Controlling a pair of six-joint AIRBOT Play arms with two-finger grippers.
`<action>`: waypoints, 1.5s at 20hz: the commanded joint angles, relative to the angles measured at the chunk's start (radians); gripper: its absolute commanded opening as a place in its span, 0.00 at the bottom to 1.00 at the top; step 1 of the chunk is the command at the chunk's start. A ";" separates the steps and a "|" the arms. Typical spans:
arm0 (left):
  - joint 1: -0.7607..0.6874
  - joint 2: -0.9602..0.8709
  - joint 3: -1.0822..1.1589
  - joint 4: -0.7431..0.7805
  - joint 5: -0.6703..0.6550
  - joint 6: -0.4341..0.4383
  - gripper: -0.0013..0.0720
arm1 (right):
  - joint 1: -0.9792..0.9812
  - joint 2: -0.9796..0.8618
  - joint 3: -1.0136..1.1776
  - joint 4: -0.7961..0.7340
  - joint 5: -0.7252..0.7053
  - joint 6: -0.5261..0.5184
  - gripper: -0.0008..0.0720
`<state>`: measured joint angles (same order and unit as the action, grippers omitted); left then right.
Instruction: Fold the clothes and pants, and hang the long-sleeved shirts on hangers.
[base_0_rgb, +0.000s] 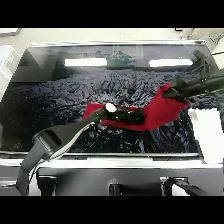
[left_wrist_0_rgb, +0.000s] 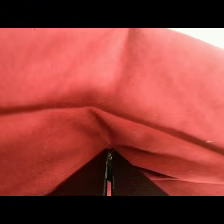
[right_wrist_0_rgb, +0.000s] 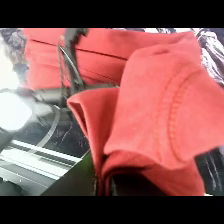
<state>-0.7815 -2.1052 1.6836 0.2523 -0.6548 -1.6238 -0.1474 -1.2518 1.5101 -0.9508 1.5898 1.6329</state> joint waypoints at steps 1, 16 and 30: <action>-0.070 -0.021 0.023 -0.106 0.138 -0.011 0.04 | 0.001 0.016 0.001 -0.004 -0.016 0.013 0.06; 0.755 0.565 0.018 0.833 -0.510 0.001 0.04 | 0.531 -0.373 0.001 0.224 -0.519 0.069 0.06; 0.824 0.694 0.018 0.833 -0.544 0.076 0.04 | 0.035 -0.407 -0.057 -0.142 -0.126 0.115 0.97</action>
<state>0.0391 -1.4158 1.7008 1.0836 -1.1957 -1.5558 0.0418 -1.6932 1.4921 -0.8429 1.2659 1.7077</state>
